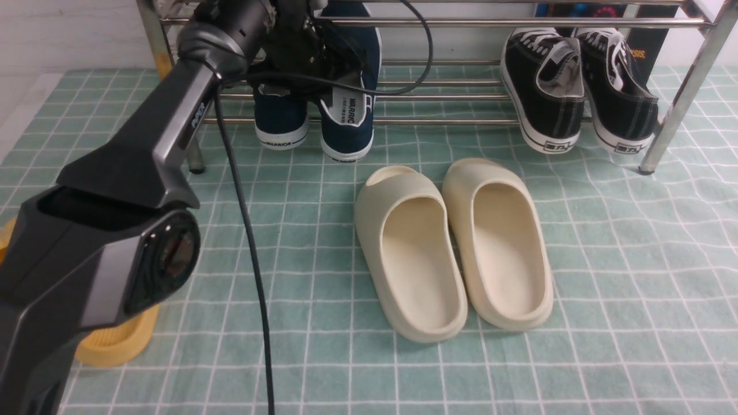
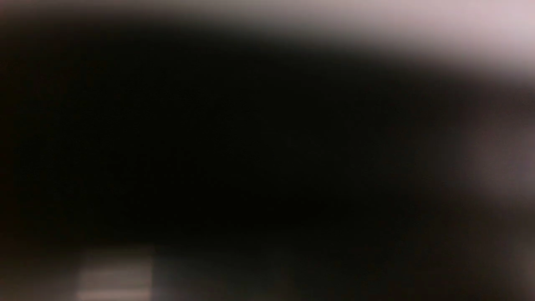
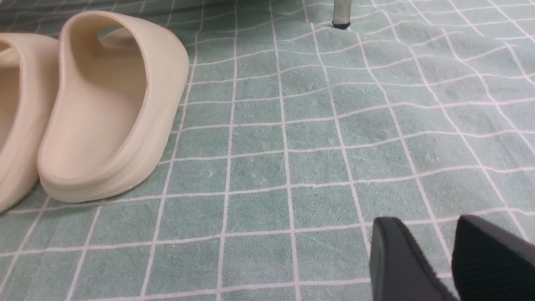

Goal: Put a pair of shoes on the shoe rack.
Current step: Use the left arm to put a shoe into the shoe rack

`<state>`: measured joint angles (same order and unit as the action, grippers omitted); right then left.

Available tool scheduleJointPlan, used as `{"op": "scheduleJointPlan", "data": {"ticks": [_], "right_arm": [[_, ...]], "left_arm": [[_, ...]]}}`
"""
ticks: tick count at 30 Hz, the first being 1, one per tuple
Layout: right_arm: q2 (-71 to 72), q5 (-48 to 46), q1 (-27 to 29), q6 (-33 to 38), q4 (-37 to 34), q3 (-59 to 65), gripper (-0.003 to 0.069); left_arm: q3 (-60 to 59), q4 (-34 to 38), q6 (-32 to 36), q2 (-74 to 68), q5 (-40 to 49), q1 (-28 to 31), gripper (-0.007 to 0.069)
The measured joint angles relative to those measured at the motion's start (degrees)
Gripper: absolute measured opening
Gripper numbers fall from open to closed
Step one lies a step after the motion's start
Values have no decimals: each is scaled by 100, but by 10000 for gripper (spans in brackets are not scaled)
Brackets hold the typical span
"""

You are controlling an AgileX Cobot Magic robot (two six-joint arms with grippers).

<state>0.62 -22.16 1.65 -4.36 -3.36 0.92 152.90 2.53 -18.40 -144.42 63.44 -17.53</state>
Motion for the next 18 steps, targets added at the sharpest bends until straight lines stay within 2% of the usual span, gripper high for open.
{"op": "scheduleJointPlan", "data": {"ticks": [6, 10, 14, 15, 16, 18], "right_arm": [[0, 0, 0, 0, 0, 0, 239], [0, 0, 0, 0, 0, 0, 239], [0, 0, 0, 0, 0, 0, 239], [0, 0, 0, 0, 0, 0, 239], [0, 0, 0, 0, 0, 0, 239], [0, 0, 0, 0, 0, 0, 239]], "left_arm": [[26, -1, 5, -112, -315, 7, -5], [31, 4, 22, -147, -459, 7, 43], [42, 98, -2, -168, -633, 7, 206], [42, 105, -1, -162, -626, 7, 227], [47, 139, -1, -147, -585, 7, 301], [47, 172, -1, -73, -505, 7, 375]]}}
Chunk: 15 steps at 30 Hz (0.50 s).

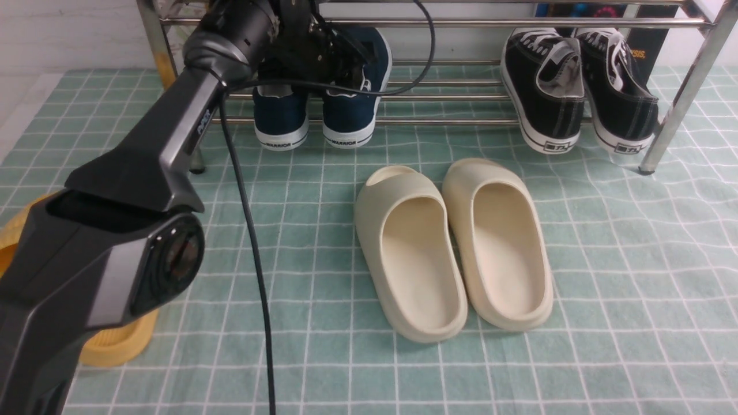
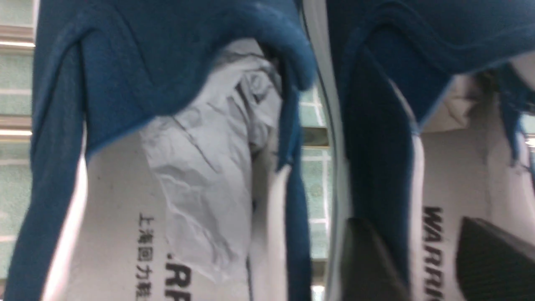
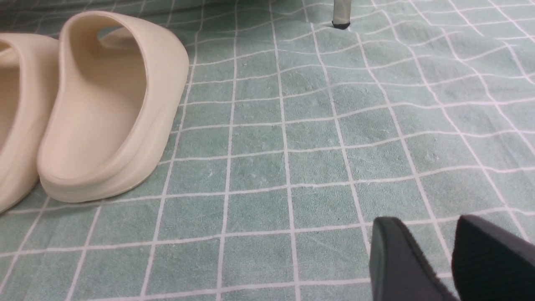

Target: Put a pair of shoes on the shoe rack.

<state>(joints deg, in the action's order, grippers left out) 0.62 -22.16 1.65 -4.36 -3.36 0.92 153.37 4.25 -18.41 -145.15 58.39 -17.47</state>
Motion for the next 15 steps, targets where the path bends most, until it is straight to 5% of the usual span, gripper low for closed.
{"op": "scheduleJointPlan", "data": {"ticks": [6, 15], "right_arm": [[0, 0, 0, 0, 0, 0, 239], [0, 0, 0, 0, 4, 0, 239]], "left_arm": [[0, 131, 199, 553, 961, 0, 421], [-840, 225, 394, 1861, 1320, -5, 181]]}}
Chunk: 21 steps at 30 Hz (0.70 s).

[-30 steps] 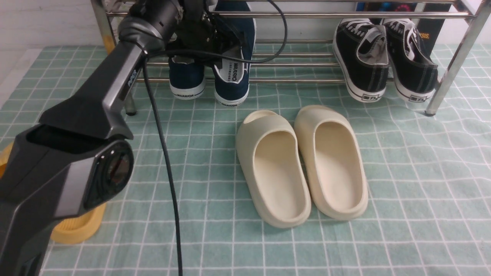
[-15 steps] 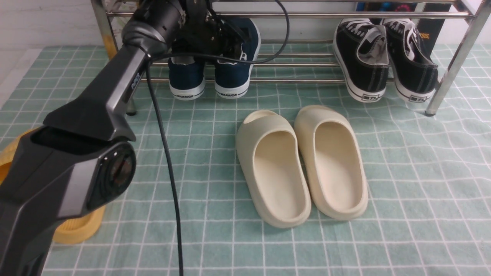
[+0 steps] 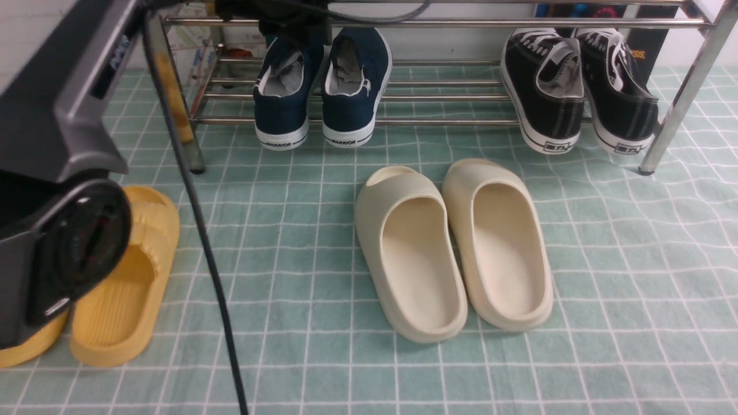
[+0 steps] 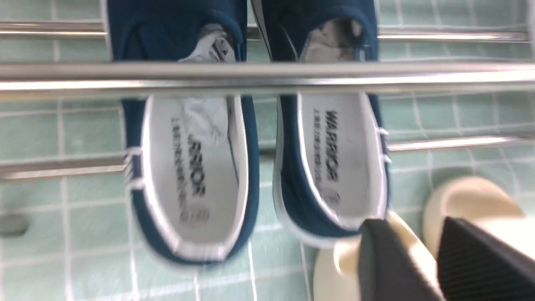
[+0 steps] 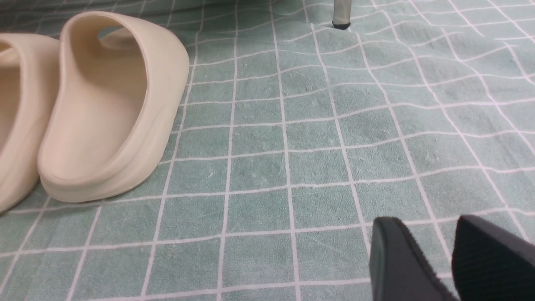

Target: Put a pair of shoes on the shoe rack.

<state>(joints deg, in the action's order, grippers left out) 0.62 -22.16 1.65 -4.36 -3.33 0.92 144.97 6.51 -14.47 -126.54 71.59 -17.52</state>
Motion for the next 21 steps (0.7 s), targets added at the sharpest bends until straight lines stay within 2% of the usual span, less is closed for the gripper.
{"op": "scheduleJointPlan", "data": {"ticks": [3, 5, 9, 13, 14, 15, 18, 21], "right_arm": [[0, 0, 0, 0, 0, 0, 239], [0, 0, 0, 0, 0, 0, 239], [0, 0, 0, 0, 0, 0, 239], [0, 0, 0, 0, 0, 0, 239], [0, 0, 0, 0, 0, 0, 239], [0, 0, 0, 0, 0, 0, 239], [0, 0, 0, 0, 0, 0, 239], [0, 0, 0, 0, 0, 0, 239]], "left_arm": [[-1141, -32, 192, 1069, 0, 0, 44], [-2036, -118, 386, 1787, 0, 0, -13], [-3835, -345, 643, 3175, -19, 13, -13], [-5322, -513, 546, 4548, -653, 158, -13], [-6061, -567, 424, 5383, -1184, 259, -13], [-6155, -575, 409, 5383, -1254, 259, -13], [-7998, -610, 271, 7276, -2575, 301, -13], [-9236, -598, 153, 8375, -3370, 313, -13]]}}
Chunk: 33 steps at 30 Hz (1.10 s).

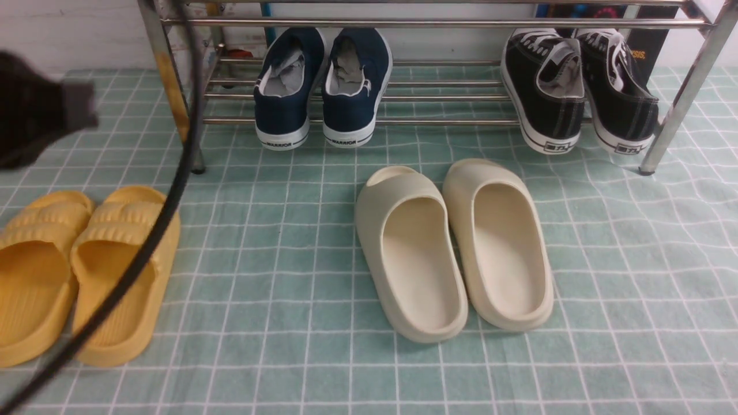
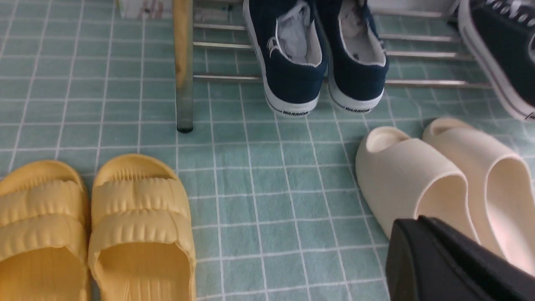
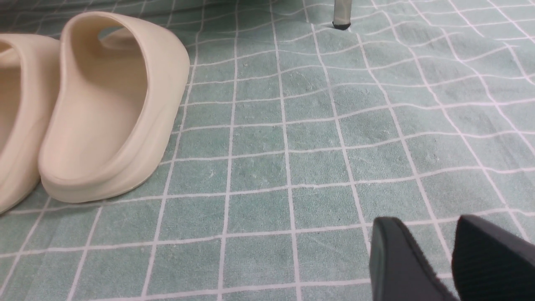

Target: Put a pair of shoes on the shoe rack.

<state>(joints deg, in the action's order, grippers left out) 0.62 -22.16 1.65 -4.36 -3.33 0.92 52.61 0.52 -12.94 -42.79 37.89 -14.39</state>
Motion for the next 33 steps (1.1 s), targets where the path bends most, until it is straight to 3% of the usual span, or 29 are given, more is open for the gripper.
{"op": "scheduleJointPlan", "data": {"ticks": [4, 12, 24, 28, 33], "right_arm": [[0, 0, 0, 0, 0, 0, 239], [0, -4, 0, 0, -6, 0, 239], [2, -6, 0, 0, -6, 0, 239], [2, -6, 0, 0, -6, 0, 239], [2, -6, 0, 0, -6, 0, 239]], "left_arm": [[-1569, -52, -335, 1767, -656, 36, -13], [-3755, -109, -505, 4291, -1105, 36, -13], [-4700, 27, -492, 4069, -1331, 36, -13], [-4838, 139, -272, 4173, -1512, 52, -13], [-5114, 502, 353, 4341, -1599, 477, -13]]}}
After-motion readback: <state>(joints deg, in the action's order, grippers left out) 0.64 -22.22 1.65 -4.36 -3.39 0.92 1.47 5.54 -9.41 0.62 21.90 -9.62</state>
